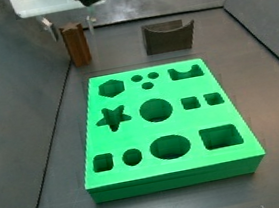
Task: Pick up the star object. Move up. Move to above the board. Insert the star object.
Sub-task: Pick up the star object.
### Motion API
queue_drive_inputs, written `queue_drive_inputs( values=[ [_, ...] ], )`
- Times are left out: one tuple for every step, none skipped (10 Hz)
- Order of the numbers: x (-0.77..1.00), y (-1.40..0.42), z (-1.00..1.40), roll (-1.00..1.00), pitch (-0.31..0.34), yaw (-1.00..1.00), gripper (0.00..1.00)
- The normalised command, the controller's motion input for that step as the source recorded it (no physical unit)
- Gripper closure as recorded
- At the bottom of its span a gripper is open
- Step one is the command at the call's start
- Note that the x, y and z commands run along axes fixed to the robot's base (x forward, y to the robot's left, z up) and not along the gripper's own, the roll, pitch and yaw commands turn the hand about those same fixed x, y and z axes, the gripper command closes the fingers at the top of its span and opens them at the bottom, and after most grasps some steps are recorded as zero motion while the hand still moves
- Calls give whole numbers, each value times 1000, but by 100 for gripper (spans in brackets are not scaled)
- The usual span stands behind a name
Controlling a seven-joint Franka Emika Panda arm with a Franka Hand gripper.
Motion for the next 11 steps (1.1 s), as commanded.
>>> queue_drive_inputs(
  values=[
    [0, 9, 0, -23, 0, 0, 0],
    [0, 0, 0, 0, 0, 0, 0],
    [0, 0, 0, 0, 0, 0, 100],
    [0, 0, 0, 0, 0, 0, 100],
    [0, 0, 0, 0, 0, 0, 100],
    [0, 0, 0, 0, 0, 0, 100],
    [0, 0, 0, 0, 0, 0, 100],
    [0, 0, 0, 0, 0, 0, 100],
    [0, 0, 0, 0, 0, 0, 100],
    [0, 0, 0, 0, 0, 0, 100],
    [0, 0, 0, 0, 0, 0, 100]
  ],
)
